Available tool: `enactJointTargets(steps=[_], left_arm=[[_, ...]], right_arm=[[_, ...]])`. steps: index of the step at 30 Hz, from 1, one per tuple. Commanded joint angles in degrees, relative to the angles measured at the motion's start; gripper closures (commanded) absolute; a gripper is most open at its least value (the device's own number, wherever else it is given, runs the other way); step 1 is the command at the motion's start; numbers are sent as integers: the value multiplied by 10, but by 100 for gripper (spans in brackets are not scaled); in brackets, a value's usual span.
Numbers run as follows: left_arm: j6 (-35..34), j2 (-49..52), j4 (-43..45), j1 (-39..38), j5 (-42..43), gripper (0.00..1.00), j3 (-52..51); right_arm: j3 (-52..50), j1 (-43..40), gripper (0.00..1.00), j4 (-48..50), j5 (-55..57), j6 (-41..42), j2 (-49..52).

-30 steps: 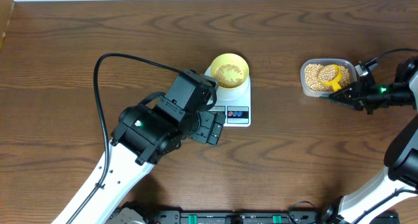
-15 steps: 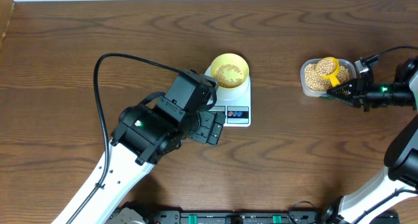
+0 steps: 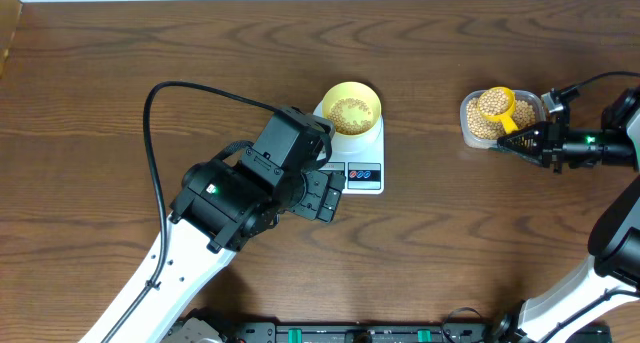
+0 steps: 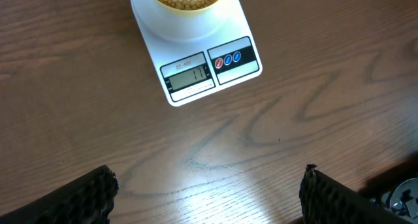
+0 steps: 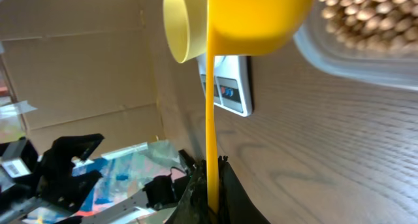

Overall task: Scoop item into bowl and weigh 50g on scale
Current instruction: 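Lift the filled scoop and carry it left over the bowl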

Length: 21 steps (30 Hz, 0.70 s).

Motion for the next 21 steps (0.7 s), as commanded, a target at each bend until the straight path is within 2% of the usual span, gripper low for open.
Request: enactJointTargets(steps=[1, 10, 21], left_arm=[[12, -7, -2, 2, 1, 8, 19], [12, -7, -2, 2, 1, 8, 19], [12, -7, -2, 2, 1, 8, 19]], right_arm=[[26, 4, 99, -19, -38, -54, 2], [76, 52, 99, -78, -72, -84, 2], [153, 183, 99, -89, -85, -76, 2]])
